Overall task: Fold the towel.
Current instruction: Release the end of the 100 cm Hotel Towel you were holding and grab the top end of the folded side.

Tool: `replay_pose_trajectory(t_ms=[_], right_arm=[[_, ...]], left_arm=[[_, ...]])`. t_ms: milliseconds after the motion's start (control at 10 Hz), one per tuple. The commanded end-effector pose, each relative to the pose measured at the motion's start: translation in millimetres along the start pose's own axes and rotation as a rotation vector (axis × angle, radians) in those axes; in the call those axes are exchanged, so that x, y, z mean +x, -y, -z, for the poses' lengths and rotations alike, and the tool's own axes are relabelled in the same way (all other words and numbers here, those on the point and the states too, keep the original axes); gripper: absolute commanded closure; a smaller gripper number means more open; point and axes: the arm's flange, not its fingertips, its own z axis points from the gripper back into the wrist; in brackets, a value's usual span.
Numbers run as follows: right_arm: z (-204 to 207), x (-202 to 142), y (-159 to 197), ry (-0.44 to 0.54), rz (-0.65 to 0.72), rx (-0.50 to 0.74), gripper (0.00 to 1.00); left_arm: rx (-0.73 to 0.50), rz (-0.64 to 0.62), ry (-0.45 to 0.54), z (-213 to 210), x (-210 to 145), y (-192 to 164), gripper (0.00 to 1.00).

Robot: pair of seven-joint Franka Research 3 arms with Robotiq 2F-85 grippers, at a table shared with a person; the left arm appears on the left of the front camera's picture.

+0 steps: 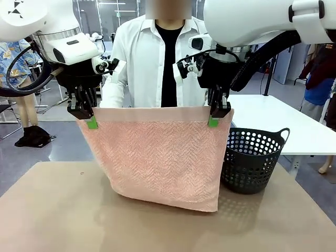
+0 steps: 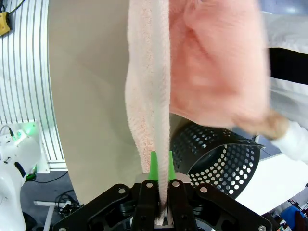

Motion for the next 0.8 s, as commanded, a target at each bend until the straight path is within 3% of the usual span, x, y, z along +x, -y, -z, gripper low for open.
replay_pose_trajectory(t_ms=[0,700], right_arm=[[0.9,-0.8,-0.1,-0.004,-0.003,0.000,1.00],[0.9,-0.8,-0.1,-0.004,-0.003,0.000,1.00]], left_arm=[[0.005,-0.001,0.002,-2.1,-0.1,-0.6,1.00],[0.005,-0.001,0.002,-2.1,-0.1,-0.6,1.00]])
